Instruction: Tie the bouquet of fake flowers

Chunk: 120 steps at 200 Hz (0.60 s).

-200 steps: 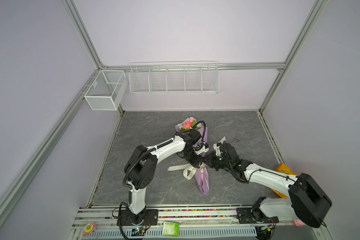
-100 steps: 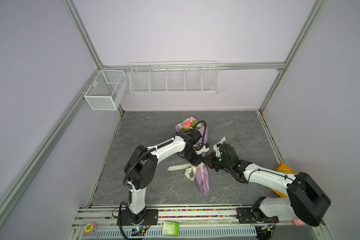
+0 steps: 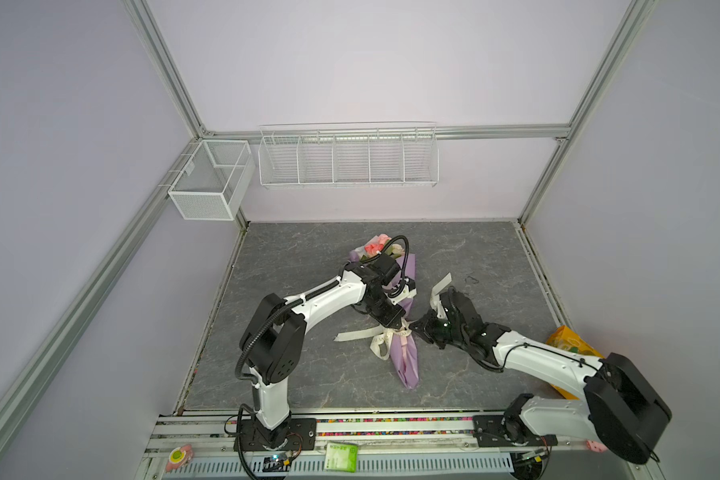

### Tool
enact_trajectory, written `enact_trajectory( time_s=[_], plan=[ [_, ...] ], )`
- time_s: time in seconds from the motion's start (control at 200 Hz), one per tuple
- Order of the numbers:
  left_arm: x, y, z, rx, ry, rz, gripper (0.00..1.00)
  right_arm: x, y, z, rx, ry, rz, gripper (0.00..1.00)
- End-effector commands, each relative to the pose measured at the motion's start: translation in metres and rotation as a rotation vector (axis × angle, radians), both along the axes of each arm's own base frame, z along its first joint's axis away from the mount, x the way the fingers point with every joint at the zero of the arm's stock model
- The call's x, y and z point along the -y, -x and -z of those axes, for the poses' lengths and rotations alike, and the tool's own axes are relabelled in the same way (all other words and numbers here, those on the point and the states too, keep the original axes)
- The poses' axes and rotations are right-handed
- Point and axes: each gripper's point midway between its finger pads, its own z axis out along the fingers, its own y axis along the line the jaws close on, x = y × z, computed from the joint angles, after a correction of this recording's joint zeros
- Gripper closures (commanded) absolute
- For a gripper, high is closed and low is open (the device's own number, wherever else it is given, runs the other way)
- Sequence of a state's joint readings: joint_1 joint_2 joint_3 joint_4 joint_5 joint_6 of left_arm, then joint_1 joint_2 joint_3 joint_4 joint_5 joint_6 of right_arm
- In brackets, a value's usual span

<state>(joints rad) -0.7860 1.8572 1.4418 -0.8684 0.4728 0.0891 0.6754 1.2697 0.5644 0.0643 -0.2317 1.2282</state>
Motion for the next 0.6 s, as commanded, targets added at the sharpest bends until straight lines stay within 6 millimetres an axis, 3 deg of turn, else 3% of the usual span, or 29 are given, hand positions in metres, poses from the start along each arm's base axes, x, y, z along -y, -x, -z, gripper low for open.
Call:
enact_trajectory(
  time_s=[0.0, 0.15, 0.245, 0.355, 0.595],
  plan=[
    [0.001, -0.001, -0.014, -0.001, 0.046, -0.021, 0.95, 0.009, 0.01, 0.014, -0.039, 0.058, -0.02, 0.94],
    [0.004, 0.0, -0.018, -0.015, 0.076, -0.035, 0.95, 0.008, 0.014, 0.024, -0.062, 0.068, -0.044, 0.93],
    [0.004, -0.001, -0.018, -0.015, 0.086, -0.05, 0.95, 0.003, 0.011, 0.019, -0.024, 0.063, -0.074, 0.92],
    [0.005, -0.002, -0.021, -0.021, 0.108, -0.07, 0.95, 0.002, 0.005, 0.006, 0.078, 0.102, -0.135, 0.83],
    [0.006, -0.003, -0.022, -0.032, 0.137, -0.085, 0.95, 0.029, -0.015, -0.018, 0.38, 0.39, -0.284, 0.64]
  ],
)
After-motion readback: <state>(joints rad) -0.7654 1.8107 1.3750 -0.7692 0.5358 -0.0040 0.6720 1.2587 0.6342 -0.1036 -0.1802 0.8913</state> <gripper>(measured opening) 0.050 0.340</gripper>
